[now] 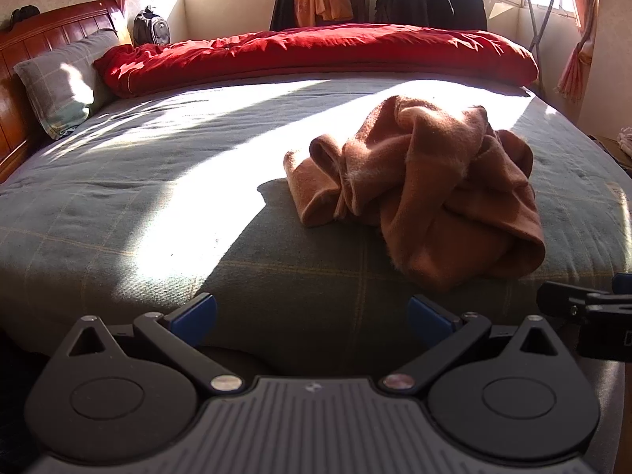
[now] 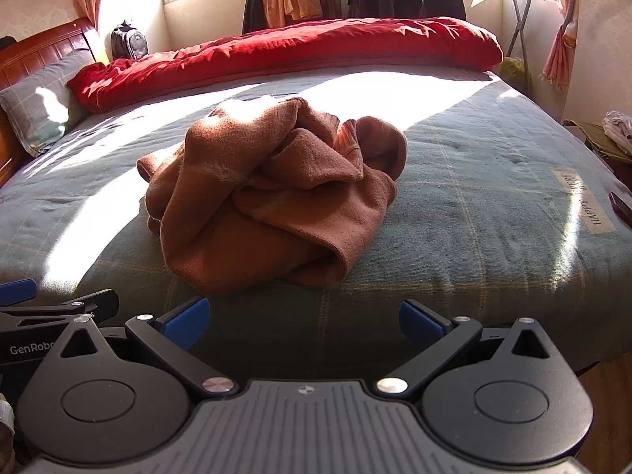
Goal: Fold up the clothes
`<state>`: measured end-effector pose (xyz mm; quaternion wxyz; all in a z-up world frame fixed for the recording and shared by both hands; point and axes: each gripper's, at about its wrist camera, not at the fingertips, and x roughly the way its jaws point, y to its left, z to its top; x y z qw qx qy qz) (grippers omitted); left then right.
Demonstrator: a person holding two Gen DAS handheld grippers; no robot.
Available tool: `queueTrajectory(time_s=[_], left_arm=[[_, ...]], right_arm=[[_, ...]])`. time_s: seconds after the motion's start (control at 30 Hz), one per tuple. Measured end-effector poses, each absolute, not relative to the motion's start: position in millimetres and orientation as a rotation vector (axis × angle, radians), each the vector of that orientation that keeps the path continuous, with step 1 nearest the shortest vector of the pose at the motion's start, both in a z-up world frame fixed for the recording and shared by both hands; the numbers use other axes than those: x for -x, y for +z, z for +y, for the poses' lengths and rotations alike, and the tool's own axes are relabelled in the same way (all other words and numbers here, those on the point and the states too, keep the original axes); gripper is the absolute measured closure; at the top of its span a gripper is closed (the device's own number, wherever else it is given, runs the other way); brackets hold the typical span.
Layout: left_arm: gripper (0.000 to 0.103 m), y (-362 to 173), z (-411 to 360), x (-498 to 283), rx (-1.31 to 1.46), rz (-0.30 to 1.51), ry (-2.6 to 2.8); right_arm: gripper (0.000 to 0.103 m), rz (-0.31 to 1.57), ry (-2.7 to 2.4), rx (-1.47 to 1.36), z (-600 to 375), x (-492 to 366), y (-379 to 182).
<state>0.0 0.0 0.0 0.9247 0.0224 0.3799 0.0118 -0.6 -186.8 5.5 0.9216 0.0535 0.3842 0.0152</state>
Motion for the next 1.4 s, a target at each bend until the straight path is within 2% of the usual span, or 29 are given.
queueTrajectory(time_s=[1.4], left_arm=[[0.0, -2.9, 0.1, 4.5, -0.019, 0.767, 0.001]], right_arm=[[0.0, 0.776, 0.021, -0.126, -190.3, 3.8, 6.2]])
